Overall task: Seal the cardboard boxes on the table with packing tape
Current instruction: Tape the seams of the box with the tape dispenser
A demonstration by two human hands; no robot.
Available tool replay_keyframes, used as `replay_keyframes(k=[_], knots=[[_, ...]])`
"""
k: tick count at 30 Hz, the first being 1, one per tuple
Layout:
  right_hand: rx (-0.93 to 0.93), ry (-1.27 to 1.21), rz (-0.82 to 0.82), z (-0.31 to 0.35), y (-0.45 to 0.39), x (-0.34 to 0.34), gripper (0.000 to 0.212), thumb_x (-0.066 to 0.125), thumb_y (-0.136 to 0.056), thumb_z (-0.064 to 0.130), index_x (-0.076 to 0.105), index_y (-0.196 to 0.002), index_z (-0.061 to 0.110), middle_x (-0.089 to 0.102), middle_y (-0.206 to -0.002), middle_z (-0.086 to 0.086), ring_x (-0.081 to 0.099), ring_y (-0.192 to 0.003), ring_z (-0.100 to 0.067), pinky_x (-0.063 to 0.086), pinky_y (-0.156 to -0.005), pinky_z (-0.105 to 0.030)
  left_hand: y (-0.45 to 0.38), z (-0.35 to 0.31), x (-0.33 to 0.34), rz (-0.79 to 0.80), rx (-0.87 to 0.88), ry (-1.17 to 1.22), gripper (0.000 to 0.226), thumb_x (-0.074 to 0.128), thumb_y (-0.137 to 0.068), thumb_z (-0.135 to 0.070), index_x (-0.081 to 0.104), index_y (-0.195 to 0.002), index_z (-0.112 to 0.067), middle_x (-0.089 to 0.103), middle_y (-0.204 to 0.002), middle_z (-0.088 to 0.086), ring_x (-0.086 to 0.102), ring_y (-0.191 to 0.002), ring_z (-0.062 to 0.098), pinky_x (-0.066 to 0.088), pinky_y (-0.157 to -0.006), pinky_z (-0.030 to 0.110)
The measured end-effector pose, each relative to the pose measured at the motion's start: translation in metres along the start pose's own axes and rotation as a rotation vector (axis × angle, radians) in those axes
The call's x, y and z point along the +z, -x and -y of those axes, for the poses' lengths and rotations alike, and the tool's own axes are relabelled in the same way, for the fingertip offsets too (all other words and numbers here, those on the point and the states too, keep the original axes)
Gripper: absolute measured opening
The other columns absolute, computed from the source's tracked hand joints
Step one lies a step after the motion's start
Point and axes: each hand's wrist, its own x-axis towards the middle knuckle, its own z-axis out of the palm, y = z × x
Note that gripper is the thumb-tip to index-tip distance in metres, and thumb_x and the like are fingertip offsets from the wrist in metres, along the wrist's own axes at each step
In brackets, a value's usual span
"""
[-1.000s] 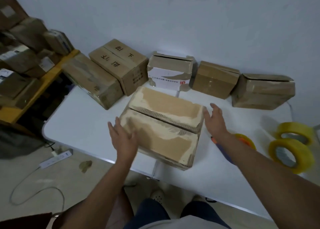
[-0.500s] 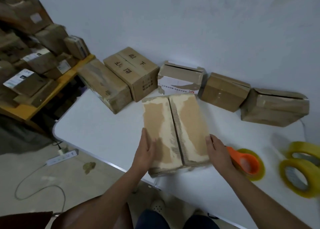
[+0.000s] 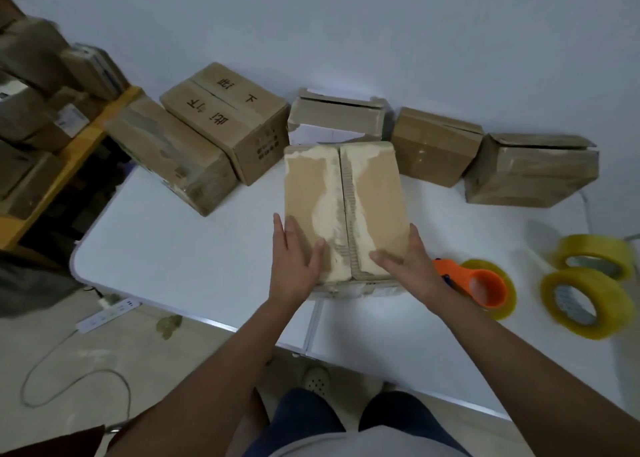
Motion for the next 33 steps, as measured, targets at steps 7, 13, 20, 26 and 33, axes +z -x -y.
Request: replay_keyframes(k=[7,13,20,26,33], knots=[[0.038,0.262,0.231,-0.001,-0.004,-0.022,0.145,0.086,-0.068,0.044,-0.034,-0.147,0.023,-0.007,-0.161,0.006,0.016,-0.146,-0.017,0.026,-0.113,-0.027,-0.016,0.006,0.006,-0.019,0.135,-0.088,0.07,0.046,-0.098,-0.053,0.027,-0.154,-0.015,0.002,-0.166,0.011,0.008,-0.152,0.027,0.022,-0.122,0.041],[-0.03,0.261,0.126,-0.004,-0.007,-0.018,0.141,0.086,-0.069,0.038,-0.028,-0.15,0.023,-0.004,-0.161,0.005,0.017,-0.146,-0.018,0.029,-0.115,-0.033,-0.011,0.003,0.012,0.084,0.332,-0.511,0.097,0.021,-0.085,-0.087,0.029,-0.155,-0.021,0.008,-0.165,0.016,0.013,-0.146,0.049,0.026,-0.115,0.062],[-0.044,0.213,0.107,-0.003,-0.012,-0.017,0.138,0.086,-0.071,0.032,-0.025,-0.151,0.021,-0.008,-0.161,0.005,0.012,-0.147,-0.016,0.027,-0.115,-0.031,-0.005,-0.008,0.018,0.089,0.308,-0.697,0.096,0.022,-0.073,-0.093,0.027,-0.153,-0.04,0.015,-0.165,0.006,0.021,-0.134,0.06,0.051,-0.08,0.062],[-0.066,0.24,0.087,0.0,-0.021,-0.019,0.136,0.086,-0.072,0.03,-0.024,-0.151,0.017,-0.006,-0.161,-0.001,0.015,-0.146,-0.017,0.029,-0.11,-0.028,-0.016,-0.009,0.021,0.044,0.363,-0.773,0.083,0.027,-0.078,-0.089,0.04,-0.147,-0.045,0.029,-0.161,-0.001,0.03,-0.128,0.063,0.054,-0.069,0.055],[-0.086,-0.083,0.238,0.002,-0.009,-0.041,0.093,0.072,-0.084,0.042,0.008,-0.15,0.036,0.032,-0.148,0.016,0.043,-0.128,-0.004,0.038,-0.103,-0.024,-0.014,-0.01,0.021,0.017,0.398,-0.849,0.078,0.022,-0.082,-0.084,0.039,-0.148,-0.045,0.035,-0.158,-0.008,0.028,-0.126,0.066,0.053,-0.066,0.053]])
